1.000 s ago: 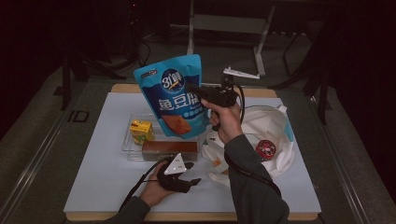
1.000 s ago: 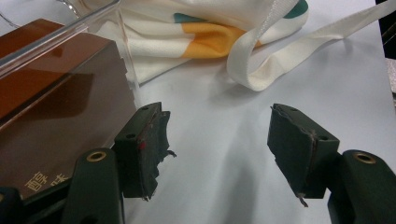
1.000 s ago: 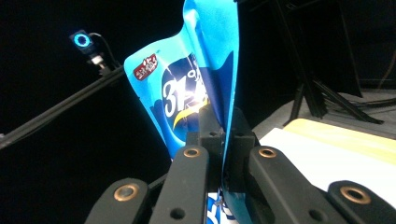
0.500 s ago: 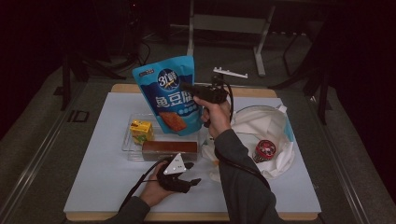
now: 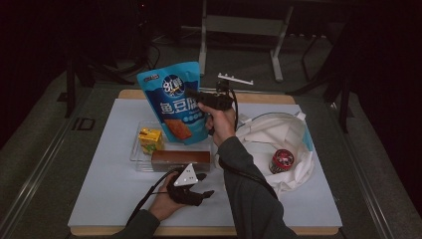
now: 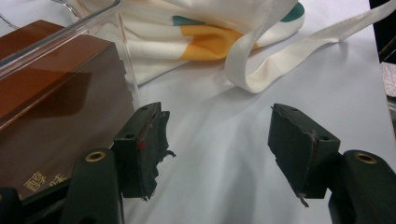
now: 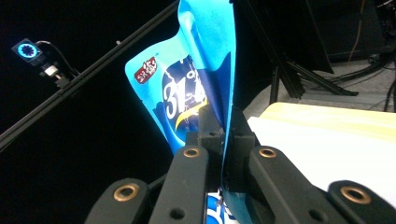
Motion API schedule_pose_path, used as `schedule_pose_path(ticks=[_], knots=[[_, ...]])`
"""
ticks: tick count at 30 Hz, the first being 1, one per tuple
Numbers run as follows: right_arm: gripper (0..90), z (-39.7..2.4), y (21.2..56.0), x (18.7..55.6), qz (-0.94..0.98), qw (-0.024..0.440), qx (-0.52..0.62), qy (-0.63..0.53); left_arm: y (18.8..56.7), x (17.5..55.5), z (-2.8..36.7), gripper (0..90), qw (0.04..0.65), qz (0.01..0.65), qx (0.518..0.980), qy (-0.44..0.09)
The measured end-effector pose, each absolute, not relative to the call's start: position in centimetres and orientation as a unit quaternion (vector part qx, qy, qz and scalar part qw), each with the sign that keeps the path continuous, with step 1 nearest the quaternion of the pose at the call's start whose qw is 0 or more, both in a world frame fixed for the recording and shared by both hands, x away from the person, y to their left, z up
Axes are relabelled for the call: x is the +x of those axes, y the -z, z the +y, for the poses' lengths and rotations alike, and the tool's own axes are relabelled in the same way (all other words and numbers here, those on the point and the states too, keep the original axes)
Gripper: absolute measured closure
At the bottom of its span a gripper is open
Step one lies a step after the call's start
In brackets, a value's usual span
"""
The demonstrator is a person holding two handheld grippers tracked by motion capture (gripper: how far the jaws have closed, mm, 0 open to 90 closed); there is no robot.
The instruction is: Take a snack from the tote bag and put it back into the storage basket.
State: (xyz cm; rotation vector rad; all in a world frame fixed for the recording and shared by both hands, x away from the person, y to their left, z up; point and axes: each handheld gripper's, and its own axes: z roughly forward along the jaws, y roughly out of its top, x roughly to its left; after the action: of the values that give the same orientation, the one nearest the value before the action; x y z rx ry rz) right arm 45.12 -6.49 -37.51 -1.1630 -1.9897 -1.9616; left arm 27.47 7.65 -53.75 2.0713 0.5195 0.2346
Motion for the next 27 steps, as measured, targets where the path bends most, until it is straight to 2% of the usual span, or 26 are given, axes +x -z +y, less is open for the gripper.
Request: schedule_pose_path(ticks=[15,22,27], knots=[[87.4,-4.0,39.6,45.1,-0.671,0.071,-0.382,0.631,53.8,27.3,7.6,36.0,0.479,0.211,0.847,-0.094],[86.8,-5.3,41.9,45.4,-0.658,0.085,-0.406,0.629,53.8,27.4,7.6,36.0,0.478,0.211,0.848,-0.095],[85.4,-6.8,41.8,44.9,-0.682,0.059,-0.397,0.611,53.8,27.4,7.6,36.0,0.477,0.212,0.848,-0.094]])
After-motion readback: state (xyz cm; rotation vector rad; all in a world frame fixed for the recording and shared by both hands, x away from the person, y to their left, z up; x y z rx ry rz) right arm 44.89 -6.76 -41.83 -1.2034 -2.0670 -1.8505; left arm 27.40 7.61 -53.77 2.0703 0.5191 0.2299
